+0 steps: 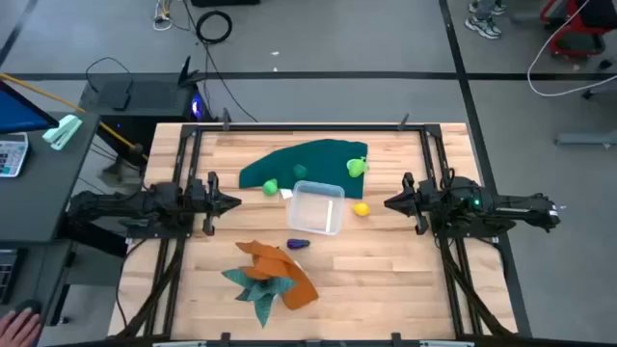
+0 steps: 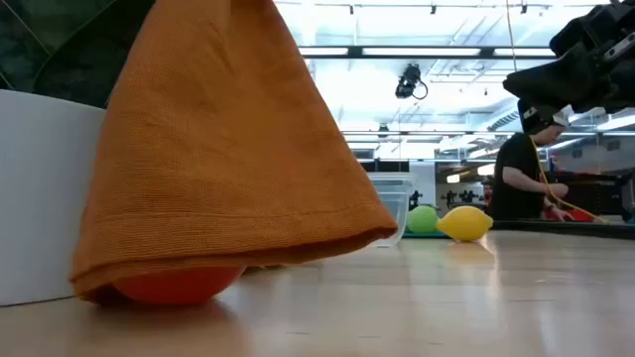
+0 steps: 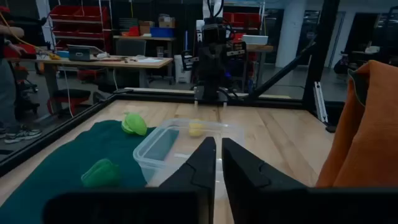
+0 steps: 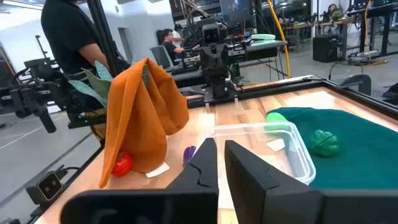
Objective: Pick and placing Produce into tupperware
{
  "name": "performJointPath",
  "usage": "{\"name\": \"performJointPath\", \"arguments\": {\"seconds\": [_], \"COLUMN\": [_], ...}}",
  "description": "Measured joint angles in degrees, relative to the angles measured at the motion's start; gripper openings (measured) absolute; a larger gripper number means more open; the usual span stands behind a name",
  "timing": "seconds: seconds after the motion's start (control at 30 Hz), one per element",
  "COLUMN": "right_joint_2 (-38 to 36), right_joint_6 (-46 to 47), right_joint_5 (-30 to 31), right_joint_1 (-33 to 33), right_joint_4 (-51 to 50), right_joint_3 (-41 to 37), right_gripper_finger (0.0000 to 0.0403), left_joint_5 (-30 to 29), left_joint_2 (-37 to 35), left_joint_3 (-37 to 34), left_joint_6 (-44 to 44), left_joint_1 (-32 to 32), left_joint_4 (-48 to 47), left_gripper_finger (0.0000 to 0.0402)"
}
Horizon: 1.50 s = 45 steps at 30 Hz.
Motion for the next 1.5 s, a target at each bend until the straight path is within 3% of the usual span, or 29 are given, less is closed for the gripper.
{"name": "performJointPath", "arguments": {"seconds": [1.5], "right_joint_2": [0.02], "right_joint_6": [0.0], "right_joint_5": [0.0], "right_joint_1": [0.0], "right_joint_4": [0.0], "right_joint_3": [0.0], "right_gripper_finger": [0.0], "left_joint_5": [0.0], "left_joint_2": [-0.02], "left_joint_3": [0.0], "left_joint_6": [0.02], "left_joint_1": [0.0], "left_joint_4": [0.0], "left_gripper_finger": [0.0026]}}
